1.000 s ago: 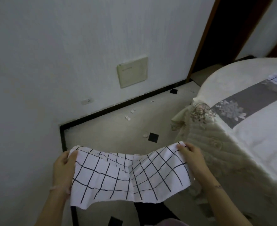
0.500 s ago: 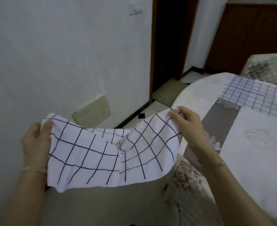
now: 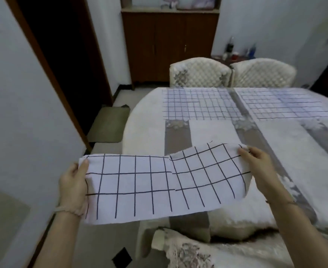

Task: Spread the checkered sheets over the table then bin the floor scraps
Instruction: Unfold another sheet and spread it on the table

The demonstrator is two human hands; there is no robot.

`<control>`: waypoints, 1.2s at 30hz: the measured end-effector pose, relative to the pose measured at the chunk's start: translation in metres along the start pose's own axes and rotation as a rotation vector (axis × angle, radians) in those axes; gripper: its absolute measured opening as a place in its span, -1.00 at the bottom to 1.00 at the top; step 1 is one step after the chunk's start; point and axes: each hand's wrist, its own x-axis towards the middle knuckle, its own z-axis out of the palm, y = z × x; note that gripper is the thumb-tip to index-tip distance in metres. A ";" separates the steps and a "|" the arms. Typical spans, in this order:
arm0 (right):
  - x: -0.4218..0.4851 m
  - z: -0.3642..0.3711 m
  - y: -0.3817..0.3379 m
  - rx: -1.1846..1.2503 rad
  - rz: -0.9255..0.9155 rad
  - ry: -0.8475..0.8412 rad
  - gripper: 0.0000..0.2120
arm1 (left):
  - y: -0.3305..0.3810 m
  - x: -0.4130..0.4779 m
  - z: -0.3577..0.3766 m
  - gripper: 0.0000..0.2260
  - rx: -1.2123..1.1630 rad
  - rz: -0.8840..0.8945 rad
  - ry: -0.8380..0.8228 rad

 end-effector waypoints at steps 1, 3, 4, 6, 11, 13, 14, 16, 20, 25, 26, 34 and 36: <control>0.003 -0.009 0.006 0.001 0.021 0.049 -0.89 | -0.006 0.008 0.012 -0.87 0.006 -0.004 -0.051; 0.006 -0.027 0.015 0.006 0.053 0.116 -0.86 | -0.015 0.021 0.035 -0.87 0.014 -0.024 -0.143; 0.007 -0.034 0.020 0.012 0.065 0.137 -0.84 | -0.020 0.026 0.046 -0.86 0.020 -0.041 -0.183; 0.009 -0.046 0.030 0.003 0.087 0.183 -0.81 | -0.030 0.034 0.065 -0.86 0.030 -0.094 -0.252; 0.023 -0.067 0.065 -0.112 0.165 0.234 -0.83 | -0.062 0.036 0.106 -0.77 0.102 -0.221 -0.374; 0.029 -0.075 0.083 -0.189 0.225 0.219 -0.79 | -0.077 0.029 0.115 -0.70 0.140 -0.261 -0.401; 0.031 -0.079 0.091 -0.207 0.257 0.219 -0.77 | -0.083 0.026 0.117 -0.69 0.160 -0.277 -0.400; 0.039 -0.086 0.105 -0.224 0.312 0.204 -0.77 | -0.090 0.021 0.122 -0.75 0.185 -0.314 -0.381; 0.067 -0.091 0.098 -0.211 0.341 0.182 -0.81 | -0.086 0.027 0.137 -0.84 0.211 -0.304 -0.378; 0.089 -0.093 0.098 -0.248 0.311 0.158 -0.81 | -0.091 0.038 0.161 -0.87 0.322 -0.255 -0.364; 0.088 -0.095 0.103 -0.270 0.318 0.148 -0.83 | -0.097 0.036 0.163 -0.86 0.351 -0.266 -0.368; 0.069 -0.117 0.148 -0.500 0.393 0.122 -0.82 | -0.122 0.002 0.154 -0.88 0.538 -0.400 -0.391; 0.067 -0.117 0.150 -0.532 0.380 0.125 -0.84 | -0.120 -0.007 0.150 -0.77 0.627 -0.387 -0.368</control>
